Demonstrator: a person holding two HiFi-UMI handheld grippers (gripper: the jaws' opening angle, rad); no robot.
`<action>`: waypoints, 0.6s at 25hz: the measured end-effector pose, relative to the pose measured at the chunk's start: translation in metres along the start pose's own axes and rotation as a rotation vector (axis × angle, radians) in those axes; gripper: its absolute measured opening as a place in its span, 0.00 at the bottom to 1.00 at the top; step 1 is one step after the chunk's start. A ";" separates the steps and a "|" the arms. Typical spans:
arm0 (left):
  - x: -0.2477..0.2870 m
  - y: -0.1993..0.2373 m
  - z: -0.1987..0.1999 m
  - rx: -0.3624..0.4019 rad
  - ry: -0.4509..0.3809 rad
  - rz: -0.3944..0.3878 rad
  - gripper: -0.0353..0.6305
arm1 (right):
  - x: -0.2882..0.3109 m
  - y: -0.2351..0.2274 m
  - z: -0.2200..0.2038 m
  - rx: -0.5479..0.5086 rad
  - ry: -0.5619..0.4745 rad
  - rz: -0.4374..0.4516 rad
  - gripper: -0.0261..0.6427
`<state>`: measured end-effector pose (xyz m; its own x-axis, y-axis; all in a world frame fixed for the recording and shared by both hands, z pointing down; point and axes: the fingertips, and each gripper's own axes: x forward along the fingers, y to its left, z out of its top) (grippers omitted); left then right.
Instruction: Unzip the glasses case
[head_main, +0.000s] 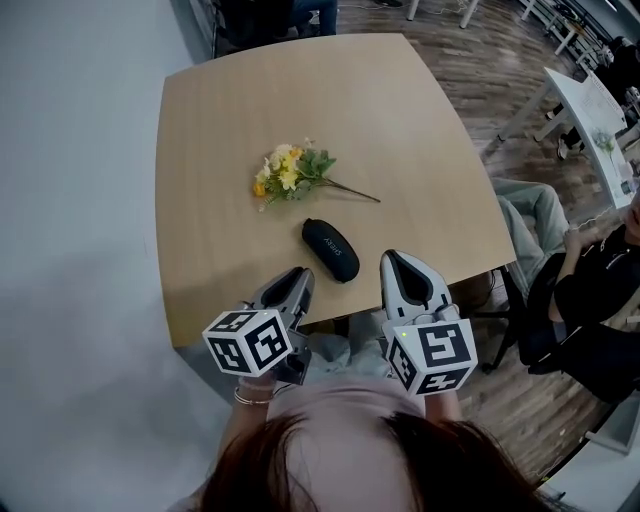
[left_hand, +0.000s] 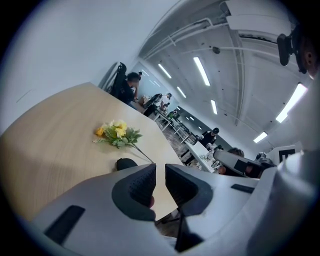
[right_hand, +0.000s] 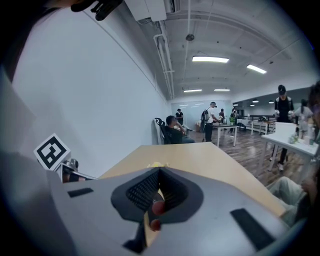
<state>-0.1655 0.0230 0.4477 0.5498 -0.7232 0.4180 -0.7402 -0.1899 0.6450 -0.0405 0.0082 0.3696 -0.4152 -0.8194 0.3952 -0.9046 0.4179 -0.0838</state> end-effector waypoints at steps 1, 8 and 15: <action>0.004 0.003 -0.001 -0.005 0.008 0.006 0.12 | 0.004 -0.001 0.001 -0.001 0.003 0.006 0.06; 0.030 0.029 -0.009 -0.092 0.045 0.056 0.15 | 0.036 -0.012 0.011 -0.026 0.010 0.070 0.06; 0.061 0.050 -0.029 -0.209 0.084 0.106 0.20 | 0.061 -0.033 0.024 -0.041 0.008 0.127 0.06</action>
<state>-0.1577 -0.0112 0.5237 0.5104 -0.6723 0.5362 -0.7040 0.0314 0.7095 -0.0387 -0.0649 0.3742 -0.5254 -0.7556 0.3913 -0.8399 0.5341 -0.0965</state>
